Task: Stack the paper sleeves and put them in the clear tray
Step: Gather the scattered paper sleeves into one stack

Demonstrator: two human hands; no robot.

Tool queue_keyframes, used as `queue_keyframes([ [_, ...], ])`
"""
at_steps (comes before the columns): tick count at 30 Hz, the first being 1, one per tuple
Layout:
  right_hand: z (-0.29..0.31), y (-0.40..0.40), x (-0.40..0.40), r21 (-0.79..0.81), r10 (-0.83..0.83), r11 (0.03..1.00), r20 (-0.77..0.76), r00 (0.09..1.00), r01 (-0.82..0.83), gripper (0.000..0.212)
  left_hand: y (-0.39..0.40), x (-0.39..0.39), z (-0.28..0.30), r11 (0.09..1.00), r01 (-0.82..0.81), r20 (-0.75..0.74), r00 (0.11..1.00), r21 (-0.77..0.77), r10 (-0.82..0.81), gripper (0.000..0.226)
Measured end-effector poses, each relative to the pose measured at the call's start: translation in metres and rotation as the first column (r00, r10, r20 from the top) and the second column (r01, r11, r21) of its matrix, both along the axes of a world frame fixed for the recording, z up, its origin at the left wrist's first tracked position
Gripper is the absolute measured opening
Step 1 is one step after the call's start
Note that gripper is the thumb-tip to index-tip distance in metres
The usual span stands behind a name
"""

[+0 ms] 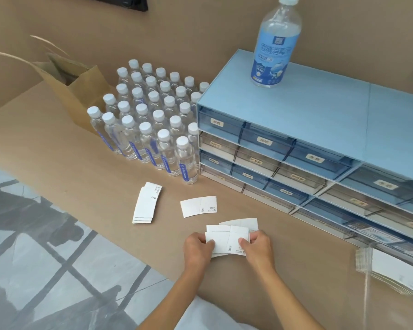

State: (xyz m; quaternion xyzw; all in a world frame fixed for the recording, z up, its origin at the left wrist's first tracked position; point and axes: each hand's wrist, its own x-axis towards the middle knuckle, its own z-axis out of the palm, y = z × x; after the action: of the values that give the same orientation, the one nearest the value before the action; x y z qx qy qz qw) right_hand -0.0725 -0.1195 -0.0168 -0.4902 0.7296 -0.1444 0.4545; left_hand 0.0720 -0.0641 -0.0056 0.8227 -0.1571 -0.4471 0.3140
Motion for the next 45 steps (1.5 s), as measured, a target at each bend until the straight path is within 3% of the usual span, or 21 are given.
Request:
queue_keyframes([
  [5, -0.007, -0.021, -0.013, 0.007, -0.038, 0.999, -0.031, 0.999, 0.038, 0.014, -0.027, -0.017, 0.002, 0.998, 0.054, 0.038, 0.998, 0.035, -0.055, 0.017],
  [8, -0.010, -0.031, -0.015, 0.031, -0.046, 0.998, -0.069, 0.997, 0.048, 0.015, -0.037, -0.023, 0.000, 0.996, 0.058, 0.053, 0.997, 0.069, -0.061, 0.005],
  [13, -0.014, -0.029, -0.012, 0.031, -0.039, 0.999, -0.107, 0.994, 0.043, 0.018, -0.044, -0.024, -0.001, 0.992, 0.070, 0.079, 0.994, 0.100, -0.078, 0.023],
  [25, -0.011, -0.021, -0.002, 0.029, -0.089, 0.995, -0.123, 0.988, 0.093, 0.017, -0.040, -0.020, -0.006, 0.992, 0.082, 0.072, 0.993, 0.097, -0.089, 0.020],
  [39, 0.008, -0.011, 0.032, 0.094, -0.089, 0.992, 0.076, 0.993, 0.081, 0.016, -0.017, 0.016, -0.004, 0.996, -0.090, -0.072, 0.993, 0.019, 0.091, 0.017],
  [45, -0.003, -0.037, 0.071, 0.073, 0.036, 0.997, 0.011, 0.999, -0.037, 0.022, -0.032, 0.052, 0.013, 0.980, -0.181, -0.027, 0.983, -0.076, 0.180, 0.005],
])
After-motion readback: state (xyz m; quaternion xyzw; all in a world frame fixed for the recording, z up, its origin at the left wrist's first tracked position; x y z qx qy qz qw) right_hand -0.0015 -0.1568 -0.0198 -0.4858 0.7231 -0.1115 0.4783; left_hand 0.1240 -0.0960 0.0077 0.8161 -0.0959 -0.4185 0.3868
